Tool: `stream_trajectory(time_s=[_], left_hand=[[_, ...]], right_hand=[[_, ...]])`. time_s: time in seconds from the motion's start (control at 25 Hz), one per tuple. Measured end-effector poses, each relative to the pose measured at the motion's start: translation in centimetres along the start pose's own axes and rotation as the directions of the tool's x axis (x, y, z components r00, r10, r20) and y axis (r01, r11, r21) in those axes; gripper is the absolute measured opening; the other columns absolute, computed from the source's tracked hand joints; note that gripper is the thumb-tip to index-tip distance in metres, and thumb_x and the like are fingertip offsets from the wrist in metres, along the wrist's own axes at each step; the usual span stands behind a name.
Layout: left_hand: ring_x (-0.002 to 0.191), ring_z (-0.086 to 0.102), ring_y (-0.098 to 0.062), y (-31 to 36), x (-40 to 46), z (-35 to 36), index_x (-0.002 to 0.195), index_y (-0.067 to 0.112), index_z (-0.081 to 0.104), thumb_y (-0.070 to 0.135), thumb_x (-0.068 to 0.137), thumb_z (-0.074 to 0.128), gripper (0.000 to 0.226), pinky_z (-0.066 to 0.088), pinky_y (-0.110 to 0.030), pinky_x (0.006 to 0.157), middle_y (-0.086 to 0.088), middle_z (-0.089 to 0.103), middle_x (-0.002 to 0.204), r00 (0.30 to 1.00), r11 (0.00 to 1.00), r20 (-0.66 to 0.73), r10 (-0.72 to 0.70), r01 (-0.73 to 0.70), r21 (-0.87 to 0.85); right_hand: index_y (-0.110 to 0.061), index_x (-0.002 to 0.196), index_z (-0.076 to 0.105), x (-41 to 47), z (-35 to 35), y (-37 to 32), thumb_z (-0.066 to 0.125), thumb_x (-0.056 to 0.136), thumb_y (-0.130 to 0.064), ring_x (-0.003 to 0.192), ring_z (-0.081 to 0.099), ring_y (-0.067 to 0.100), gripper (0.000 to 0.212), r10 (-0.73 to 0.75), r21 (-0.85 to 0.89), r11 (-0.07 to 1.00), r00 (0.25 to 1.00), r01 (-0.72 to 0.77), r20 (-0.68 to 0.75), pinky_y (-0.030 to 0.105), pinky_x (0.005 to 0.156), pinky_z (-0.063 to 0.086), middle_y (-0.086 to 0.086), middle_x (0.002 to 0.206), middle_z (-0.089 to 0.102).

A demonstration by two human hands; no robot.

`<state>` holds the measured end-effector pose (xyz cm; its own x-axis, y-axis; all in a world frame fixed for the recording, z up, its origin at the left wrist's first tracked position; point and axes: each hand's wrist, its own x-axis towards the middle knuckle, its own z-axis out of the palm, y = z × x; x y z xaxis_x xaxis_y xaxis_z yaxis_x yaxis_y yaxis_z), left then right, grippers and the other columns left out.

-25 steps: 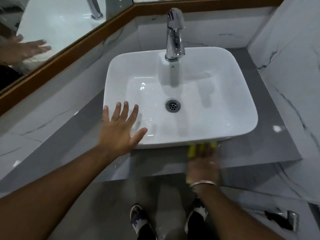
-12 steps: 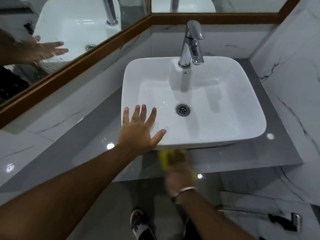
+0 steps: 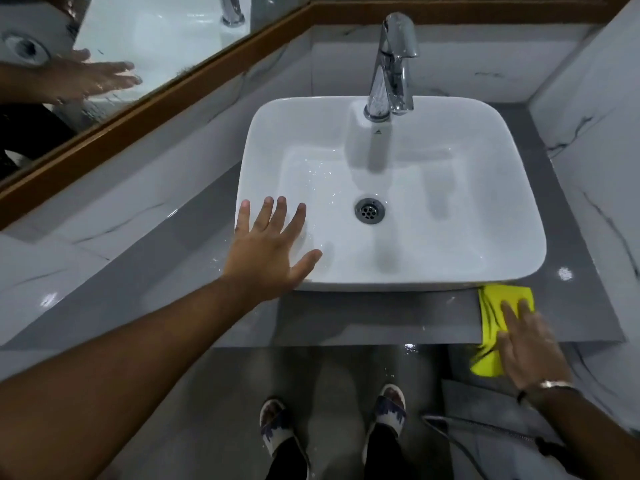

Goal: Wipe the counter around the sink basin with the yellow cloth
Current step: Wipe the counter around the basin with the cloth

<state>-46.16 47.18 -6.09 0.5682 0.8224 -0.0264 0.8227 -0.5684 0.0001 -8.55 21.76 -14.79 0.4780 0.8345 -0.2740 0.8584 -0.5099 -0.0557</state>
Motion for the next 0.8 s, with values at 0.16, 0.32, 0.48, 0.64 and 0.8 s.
stream_trajectory(time_s=[0.16,0.32,0.48,0.64,0.8], left_hand=[[0.147,0.013,-0.034,0.2,0.0,0.0,0.152,0.027,0.013,0.073,0.085,0.004,0.082,0.000,-0.061,0.116,-0.012,0.018,0.160,1.000,1.000,0.019,-0.015,0.015,0.021],[0.147,0.014,-0.034,0.4,-0.4,-0.5,0.152,0.025,0.016,0.073,0.086,-0.002,0.083,-0.002,-0.060,0.117,-0.014,0.020,0.159,1.000,1.000,0.014,-0.010,0.010,-0.005],[0.148,0.011,-0.032,0.1,-0.5,-0.4,0.152,0.026,0.015,0.071,0.087,-0.002,0.081,-0.002,-0.060,0.117,-0.013,0.019,0.160,0.999,1.000,0.033,-0.009,0.010,-0.027],[0.148,0.011,-0.032,-0.1,-0.3,-0.2,0.152,0.025,0.013,0.069,0.089,0.005,0.078,-0.002,-0.060,0.117,-0.014,0.018,0.160,1.000,0.999,0.010,-0.002,0.003,-0.033],[0.148,0.012,-0.033,-0.3,-0.6,-0.1,0.152,0.024,0.014,0.069,0.089,0.006,0.078,-0.002,-0.061,0.116,-0.015,0.020,0.159,1.000,0.999,0.000,0.013,-0.013,-0.039]], right_hand=[[0.004,0.128,0.048,0.3,1.3,-7.5,0.032,0.081,-0.018,0.127,0.035,0.053,0.055,0.156,0.026,0.988,0.987,-0.155,-0.031,0.055,0.107,0.026,0.035,0.138,0.041],[-0.013,0.136,0.042,-2.9,0.7,-23.0,0.039,0.084,-0.024,0.132,0.037,0.036,0.053,-0.160,0.241,0.964,0.967,0.110,0.200,0.044,0.108,0.034,0.017,0.146,0.037],[-0.022,0.127,0.045,-3.6,-1.3,-23.0,0.037,0.085,-0.048,0.122,0.047,0.036,0.051,-0.467,0.230,0.874,0.870,0.428,0.157,0.046,0.098,0.043,0.015,0.131,0.053],[-0.025,0.133,0.045,-2.5,-7.5,-15.1,0.041,0.086,-0.049,0.109,0.054,0.032,0.053,-0.441,0.145,0.841,0.816,0.521,-0.374,0.045,0.087,0.042,0.010,0.122,0.058],[-0.027,0.147,0.016,3.4,-10.6,-13.8,0.021,0.079,-0.074,0.143,0.008,0.038,0.082,-0.246,-0.097,0.968,0.941,0.229,-0.230,0.053,0.114,0.007,0.017,0.157,0.010]])
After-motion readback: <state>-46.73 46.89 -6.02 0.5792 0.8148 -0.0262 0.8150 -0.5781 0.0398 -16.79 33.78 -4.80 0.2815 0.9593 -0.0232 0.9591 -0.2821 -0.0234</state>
